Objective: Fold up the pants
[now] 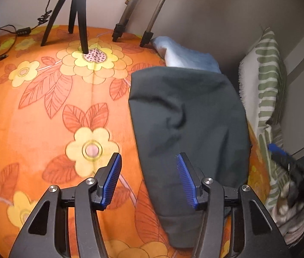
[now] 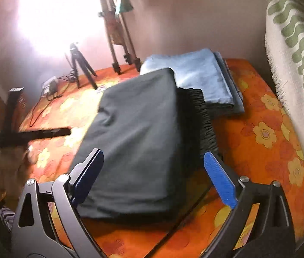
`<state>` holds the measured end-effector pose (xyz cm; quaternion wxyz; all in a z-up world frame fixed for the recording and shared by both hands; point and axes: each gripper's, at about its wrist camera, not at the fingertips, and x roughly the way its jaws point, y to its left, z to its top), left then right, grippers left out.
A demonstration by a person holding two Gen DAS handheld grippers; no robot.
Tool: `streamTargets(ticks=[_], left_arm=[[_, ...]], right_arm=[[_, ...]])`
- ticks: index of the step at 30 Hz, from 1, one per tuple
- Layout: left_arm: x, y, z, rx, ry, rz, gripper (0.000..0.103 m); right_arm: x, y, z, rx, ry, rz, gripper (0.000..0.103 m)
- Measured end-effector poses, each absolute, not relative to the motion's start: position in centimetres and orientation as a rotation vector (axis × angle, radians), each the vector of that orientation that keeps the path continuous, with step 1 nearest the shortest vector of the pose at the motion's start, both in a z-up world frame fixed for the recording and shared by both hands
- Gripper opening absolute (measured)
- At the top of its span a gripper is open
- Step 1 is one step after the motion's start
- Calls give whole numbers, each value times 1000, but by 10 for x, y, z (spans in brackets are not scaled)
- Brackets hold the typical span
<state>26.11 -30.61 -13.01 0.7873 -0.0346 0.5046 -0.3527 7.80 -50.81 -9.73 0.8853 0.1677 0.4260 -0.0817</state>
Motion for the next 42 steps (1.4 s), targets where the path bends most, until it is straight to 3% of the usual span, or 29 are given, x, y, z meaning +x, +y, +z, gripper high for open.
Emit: streamTargets(ticks=[4, 6, 10, 13, 15, 20, 28, 29, 30, 32, 33, 38, 42], left_arm=[[258, -311, -142, -106, 1122, -754, 53], [256, -314, -148, -105, 1138, -750, 53], [253, -324, -156, -75, 1152, -760, 53], [255, -327, -160, -90, 1164, -758, 53], [256, -327, -159, -100, 1160, -755, 58], [259, -328, -159, -115, 1157, -733, 59], [263, -341, -159, -75, 1127, -717, 59], [263, -345, -158, -64, 1125, -718, 59], [262, -347, -158, -52, 1121, -717, 59], [260, -353, -158, -26, 1109, -720, 59], [258, -356, -159, -13, 1104, -722, 59], [252, -367, -158, 44, 1074, -719, 57], [251, -370, -159, 64, 1054, -709, 50]], right_arm=[[101, -519, -107, 344, 937, -109, 96], [110, -525, -115, 340, 977, -124, 82], [119, -545, -137, 423, 1051, -130, 70], [122, -548, -150, 442, 1076, -107, 46], [123, -548, -153, 434, 1080, -108, 13], [126, -555, -141, 368, 1049, -161, 8], [129, -554, -148, 264, 1096, -187, 10], [130, -553, -148, 235, 1096, -206, 20], [129, -552, -146, 197, 1089, -233, 39], [129, -551, -143, 113, 1070, -289, 65], [129, -551, -144, 94, 1069, -291, 73], [134, -566, -154, 112, 1080, -240, 90], [140, -581, -163, 220, 1072, -165, 91]])
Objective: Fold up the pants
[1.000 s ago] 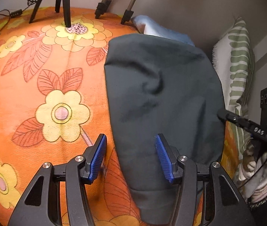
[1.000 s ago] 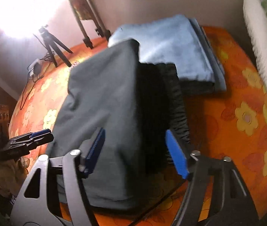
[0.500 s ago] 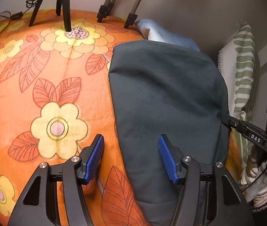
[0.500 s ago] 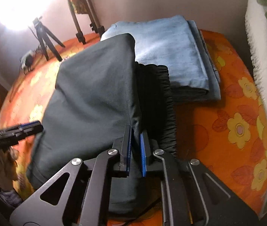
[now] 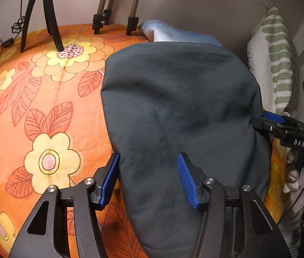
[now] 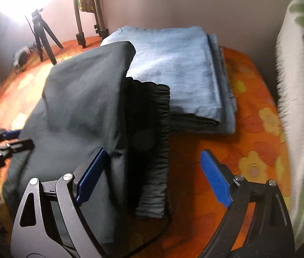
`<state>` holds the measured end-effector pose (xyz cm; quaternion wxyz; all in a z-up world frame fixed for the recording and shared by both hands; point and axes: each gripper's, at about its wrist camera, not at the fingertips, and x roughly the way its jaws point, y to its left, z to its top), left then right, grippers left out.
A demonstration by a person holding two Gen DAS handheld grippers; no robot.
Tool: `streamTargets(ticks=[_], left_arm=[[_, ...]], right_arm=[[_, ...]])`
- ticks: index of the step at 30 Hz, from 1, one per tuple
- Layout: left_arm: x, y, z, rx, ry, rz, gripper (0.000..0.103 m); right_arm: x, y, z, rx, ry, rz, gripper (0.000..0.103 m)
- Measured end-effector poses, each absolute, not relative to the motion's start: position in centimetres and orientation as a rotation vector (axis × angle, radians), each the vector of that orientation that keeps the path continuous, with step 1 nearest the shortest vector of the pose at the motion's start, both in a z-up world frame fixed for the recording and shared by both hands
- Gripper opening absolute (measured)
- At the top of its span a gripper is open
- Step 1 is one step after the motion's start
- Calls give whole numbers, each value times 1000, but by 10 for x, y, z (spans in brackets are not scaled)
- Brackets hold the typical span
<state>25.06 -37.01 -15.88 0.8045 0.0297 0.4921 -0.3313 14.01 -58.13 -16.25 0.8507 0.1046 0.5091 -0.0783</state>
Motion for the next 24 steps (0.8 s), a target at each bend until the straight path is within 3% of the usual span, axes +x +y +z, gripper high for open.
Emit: streamTargets(ticks=[11, 16, 17, 24], left_arm=[[254, -371, -156, 65, 1016, -705, 15], [251, -373, -153, 80, 980, -710, 9], [249, -374, -152, 87, 969, -715, 8], [243, -374, -137, 65, 930, -758, 5]], right_arm=[[160, -595, -199, 466, 1076, 38, 93], [162, -588, -200, 451, 1069, 46, 75], [160, -588, -200, 466, 1067, 57, 67], [145, -575, -175, 454, 1019, 29, 35]])
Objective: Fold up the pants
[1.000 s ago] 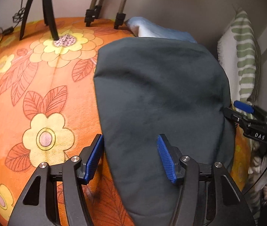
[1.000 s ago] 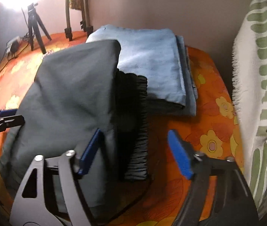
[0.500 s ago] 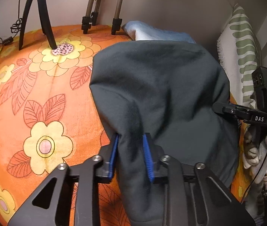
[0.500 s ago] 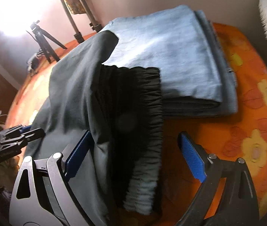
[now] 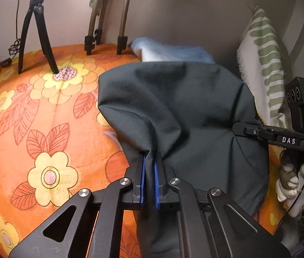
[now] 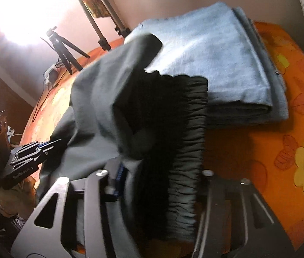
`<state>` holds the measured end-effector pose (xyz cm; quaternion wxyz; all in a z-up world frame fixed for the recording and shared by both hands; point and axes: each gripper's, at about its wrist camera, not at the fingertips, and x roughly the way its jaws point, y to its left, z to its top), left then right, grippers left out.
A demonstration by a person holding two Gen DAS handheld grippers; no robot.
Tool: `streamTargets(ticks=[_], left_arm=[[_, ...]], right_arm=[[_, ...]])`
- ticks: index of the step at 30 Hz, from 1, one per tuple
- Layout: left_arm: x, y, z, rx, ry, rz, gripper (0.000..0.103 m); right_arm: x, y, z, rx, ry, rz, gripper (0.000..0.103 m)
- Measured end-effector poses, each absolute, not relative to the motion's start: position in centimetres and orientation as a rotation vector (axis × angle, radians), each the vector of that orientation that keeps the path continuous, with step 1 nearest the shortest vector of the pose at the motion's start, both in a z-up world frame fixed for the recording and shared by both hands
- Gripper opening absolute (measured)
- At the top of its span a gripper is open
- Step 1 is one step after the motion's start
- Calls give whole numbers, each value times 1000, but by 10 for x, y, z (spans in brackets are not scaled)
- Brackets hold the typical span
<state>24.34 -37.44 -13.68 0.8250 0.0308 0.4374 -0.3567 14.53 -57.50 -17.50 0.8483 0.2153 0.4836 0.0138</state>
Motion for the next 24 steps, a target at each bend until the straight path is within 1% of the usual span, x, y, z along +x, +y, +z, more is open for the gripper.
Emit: streamTargets(ticks=[3, 5, 14, 19, 24], left_arm=[[237, -376, -120, 49, 893, -791, 5], [232, -378, -107, 46, 859, -813, 5], [232, -385, -54, 15, 730, -871, 4], [252, -404, -24, 8, 653, -894, 4], [285, -434, -5, 17, 605, -900, 4]], right_arm=[[139, -566, -153, 413, 986, 24, 29], [137, -559, -139, 386, 962, 21, 28], [136, -539, -75, 245, 844, -18, 26], [150, -559, -37, 196, 786, -53, 26], [175, -590, -19, 196, 749, -89, 26]])
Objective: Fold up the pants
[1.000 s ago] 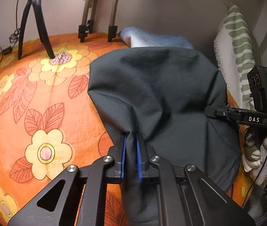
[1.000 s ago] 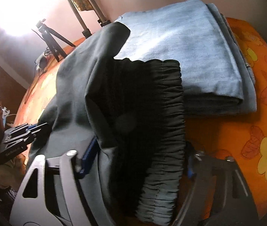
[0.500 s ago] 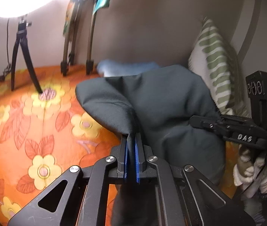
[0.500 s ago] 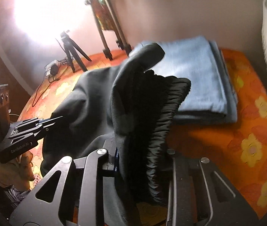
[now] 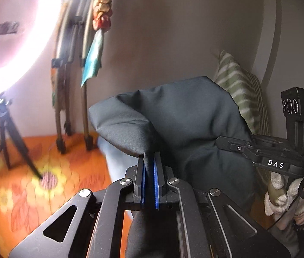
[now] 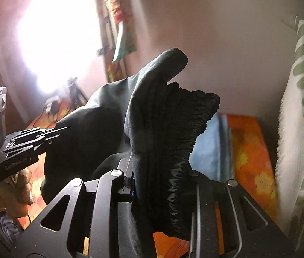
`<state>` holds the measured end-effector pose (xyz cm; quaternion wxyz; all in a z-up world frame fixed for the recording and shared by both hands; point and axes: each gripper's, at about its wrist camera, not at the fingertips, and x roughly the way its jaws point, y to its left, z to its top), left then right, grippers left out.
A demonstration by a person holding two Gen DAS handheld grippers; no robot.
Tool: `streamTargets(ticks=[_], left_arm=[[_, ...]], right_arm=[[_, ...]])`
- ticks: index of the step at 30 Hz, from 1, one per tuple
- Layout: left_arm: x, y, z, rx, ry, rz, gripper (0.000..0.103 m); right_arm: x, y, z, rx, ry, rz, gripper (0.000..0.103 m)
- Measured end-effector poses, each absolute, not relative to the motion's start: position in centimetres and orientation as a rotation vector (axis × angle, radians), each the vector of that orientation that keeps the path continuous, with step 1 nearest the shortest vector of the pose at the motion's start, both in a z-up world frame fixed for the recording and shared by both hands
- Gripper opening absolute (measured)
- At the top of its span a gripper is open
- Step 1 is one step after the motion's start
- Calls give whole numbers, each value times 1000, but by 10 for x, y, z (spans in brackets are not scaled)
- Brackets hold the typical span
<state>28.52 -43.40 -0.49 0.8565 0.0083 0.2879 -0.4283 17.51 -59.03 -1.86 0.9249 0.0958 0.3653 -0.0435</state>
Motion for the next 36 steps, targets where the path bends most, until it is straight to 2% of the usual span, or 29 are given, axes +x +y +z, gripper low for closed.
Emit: streamTargets(ticks=[6, 13, 16, 19, 20, 21, 26, 28, 30, 34, 36], left_arm=[[330, -475, -20, 45, 607, -867, 4], [369, -515, -64, 95, 710, -839, 5], [372, -519, -78, 125, 754, -799, 12], [369, -510, -76, 101, 752, -798, 16], [368, -508, -75, 104, 753, -795, 18], [366, -506, -73, 100, 759, -796, 20], [349, -488, -57, 70, 764, -807, 21], [339, -475, -48, 59, 762, -812, 25], [327, -465, -40, 48, 752, -816, 40], [295, -443, -17, 48, 730, -817, 45], [281, -431, -6, 38, 724, -819, 54]], right_arm=[[222, -636, -28, 180, 749, -123, 26], [264, -681, -80, 233, 830, -144, 27], [275, -691, -105, 225, 903, -205, 34], [274, -696, -116, 201, 933, -289, 47], [271, -698, -116, 200, 929, -305, 55], [267, -700, -114, 203, 920, -322, 59], [241, -697, -89, 245, 863, -339, 60], [226, -688, -76, 244, 844, -331, 60], [215, -678, -64, 226, 834, -339, 63], [182, -646, -37, 199, 805, -335, 64], [167, -632, -26, 184, 790, -340, 66]])
